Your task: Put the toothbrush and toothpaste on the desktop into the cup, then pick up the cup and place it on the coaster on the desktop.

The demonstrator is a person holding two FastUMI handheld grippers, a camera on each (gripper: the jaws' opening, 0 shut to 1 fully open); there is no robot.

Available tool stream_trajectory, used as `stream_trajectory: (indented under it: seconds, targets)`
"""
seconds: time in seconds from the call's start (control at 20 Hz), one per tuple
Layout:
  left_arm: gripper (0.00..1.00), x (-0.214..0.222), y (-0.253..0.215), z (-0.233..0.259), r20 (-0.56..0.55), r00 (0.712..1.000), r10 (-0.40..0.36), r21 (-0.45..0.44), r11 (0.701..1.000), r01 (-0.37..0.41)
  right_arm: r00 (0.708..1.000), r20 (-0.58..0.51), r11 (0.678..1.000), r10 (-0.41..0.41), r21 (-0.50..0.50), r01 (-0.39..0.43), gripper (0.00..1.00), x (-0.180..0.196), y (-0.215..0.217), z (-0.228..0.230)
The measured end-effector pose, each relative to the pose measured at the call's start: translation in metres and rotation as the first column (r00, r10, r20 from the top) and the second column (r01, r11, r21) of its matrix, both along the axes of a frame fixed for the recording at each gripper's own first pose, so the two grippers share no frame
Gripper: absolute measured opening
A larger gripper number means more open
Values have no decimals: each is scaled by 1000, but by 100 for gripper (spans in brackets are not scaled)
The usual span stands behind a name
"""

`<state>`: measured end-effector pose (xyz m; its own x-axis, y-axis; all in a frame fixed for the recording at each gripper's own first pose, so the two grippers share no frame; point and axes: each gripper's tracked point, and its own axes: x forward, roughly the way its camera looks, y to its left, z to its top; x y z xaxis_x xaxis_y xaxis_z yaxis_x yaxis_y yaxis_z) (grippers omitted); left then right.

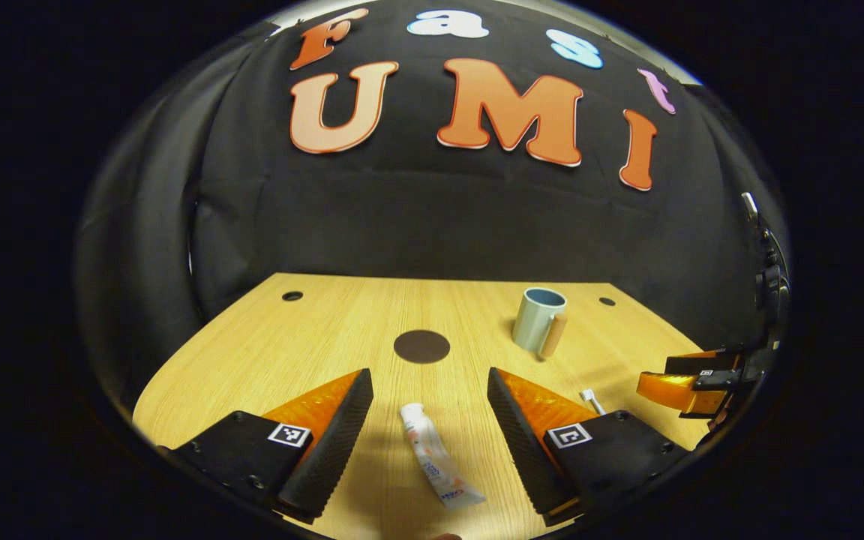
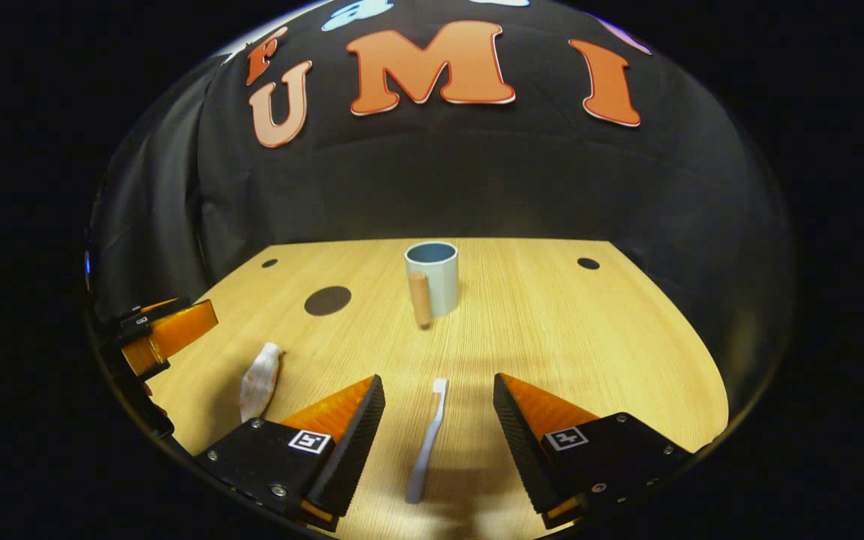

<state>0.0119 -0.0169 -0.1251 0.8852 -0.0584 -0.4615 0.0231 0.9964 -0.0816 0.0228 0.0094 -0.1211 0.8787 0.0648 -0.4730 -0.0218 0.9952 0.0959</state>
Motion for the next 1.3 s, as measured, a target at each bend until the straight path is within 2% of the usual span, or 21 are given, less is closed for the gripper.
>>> stream_trajectory:
  seconds: [0.2,0.25,0.55,0.65,0.7,0.8,0.85,0.95,1.0,1.05,1.1,1.15,1.2,1.25,1.3]
  targets:
    - [100,2,-4,-33,-132,991,5,-19,1000,-8,992,-124,1000,5,-25,-8,88,3,1,-26]
    - [100,2,-5,-42,-165,986,5,-27,1000,-10,988,-151,1000,5,-22,-8,85,3,3,-33]
    - [100,1,-18,-97,-378,925,26,-38,998,-44,963,-269,999,16,-41,-28,82,-1,12,-60]
    - [97,-2,-15,-109,-420,907,19,-34,999,-37,957,-289,998,21,-58,-40,81,1,17,-68]
    - [100,-1,-15,-112,-432,902,19,-30,999,-36,954,-301,997,19,-69,-41,81,2,20,-73]
    - [91,-1,-13,-117,-460,887,27,-10,999,-36,942,-334,997,15,-72,-41,75,2,23,-83]
    - [91,0,-15,-122,-478,878,29,-11,999,-39,939,-344,997,14,-67,-40,70,3,24,-86]
    - [82,-3,-17,-133,-518,854,51,-11,998,-66,940,-341,998,20,-55,-41,66,6,27,-85]
    - [72,6,-20,-136,-494,868,49,-16,998,-65,942,-336,998,20,-56,-41,60,7,28,-85]
    - [62,1,-17,-129,-513,856,60,-11,997,-76,941,-338,998,20,-54,-41,65,9,28,-86]
    - [51,5,-18,-132,-508,859,65,2,997,-74,943,-333,998,19,-53,-39,64,10,29,-85]
    - [48,8,-16,-132,-511,856,77,5,996,-87,943,-332,998,14,-54,-33,57,11,29,-82]
    - [37,13,-17,-130,-506,859,80,3,996,-91,944,-329,998,4,-52,-23,51,12,28,-83]
    - [26,17,-19,-128,-506,860,63,-4,997,-76,945,-326,999,-5,-53,-13,38,14,24,-83]
    - [22,22,-19,-125,-502,862,64,-8,997,-79,946,-325,999,-14,-49,-2,29,16,23,-84]
